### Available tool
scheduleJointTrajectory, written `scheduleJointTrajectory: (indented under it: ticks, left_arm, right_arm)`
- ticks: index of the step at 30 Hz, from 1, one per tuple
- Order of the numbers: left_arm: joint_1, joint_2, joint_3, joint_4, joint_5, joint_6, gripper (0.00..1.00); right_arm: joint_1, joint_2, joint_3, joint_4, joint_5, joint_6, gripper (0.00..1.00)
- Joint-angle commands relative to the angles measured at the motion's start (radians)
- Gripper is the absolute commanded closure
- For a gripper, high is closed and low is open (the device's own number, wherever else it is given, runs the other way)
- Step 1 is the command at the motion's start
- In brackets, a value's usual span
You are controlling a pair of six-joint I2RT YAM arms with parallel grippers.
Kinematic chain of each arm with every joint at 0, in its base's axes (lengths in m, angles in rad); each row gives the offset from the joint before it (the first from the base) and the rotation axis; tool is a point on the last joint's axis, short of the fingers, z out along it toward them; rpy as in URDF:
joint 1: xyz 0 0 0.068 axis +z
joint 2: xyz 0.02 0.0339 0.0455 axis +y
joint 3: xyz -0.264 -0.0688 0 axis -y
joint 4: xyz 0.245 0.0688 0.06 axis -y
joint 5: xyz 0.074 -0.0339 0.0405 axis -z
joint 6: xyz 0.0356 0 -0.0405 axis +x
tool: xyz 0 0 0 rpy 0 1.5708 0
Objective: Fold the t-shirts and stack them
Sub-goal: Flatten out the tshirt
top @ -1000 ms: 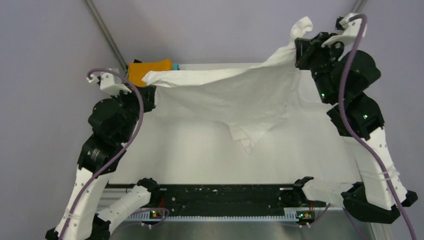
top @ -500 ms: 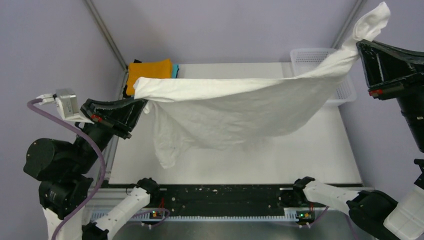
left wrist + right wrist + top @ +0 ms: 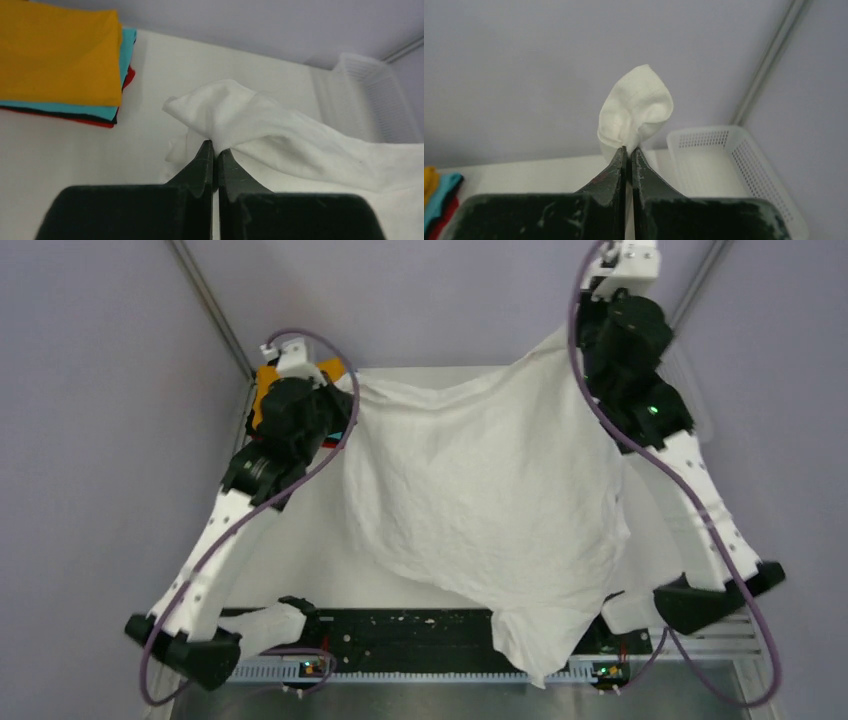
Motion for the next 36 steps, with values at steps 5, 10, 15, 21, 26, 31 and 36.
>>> scheduleJointTrajectory:
  ticks: [5,10,15,21,26,31,36]
  left_arm:
    - [0.174,0.668,0.076,0.107,0.100,-0.096,0.80]
    - [0.198,0.971,0.340,-0.048,0.203,-0.087,0.01]
    - [0.206,0.949,0.291,0.023,0.279,-0.086,0.01]
    - [0.206,0.715,0.084,0.079,0.324,-0.106,0.01]
    - [0.206,0.379,-0.262,0.182,0.268,-0.164,0.01]
    - [0.206,0.050,-0.593,0.171,0.154,-0.252,0.01]
    - [0.206,-0.188,-0.823,0.182,0.072,-0.339,0.01]
  right_arm:
    - [-0.256,0.454,-0.224,0.229,-0.094,0.202,1.00]
    - [-0.278,0.760,-0.088,0.244,-0.124,0.209,0.76]
    - [-0.279,0.871,0.062,0.122,-0.155,0.248,0.16]
    - [-0.274,0.661,-0.096,0.070,-0.258,0.305,0.01]
    - [-0.200,0.348,-0.466,0.041,-0.352,0.374,0.01]
    - [-0.003,0.119,-0.855,0.116,-0.371,0.469,0.01]
    - [0.061,0.064,-1.075,0.296,-0.481,0.552,0.02]
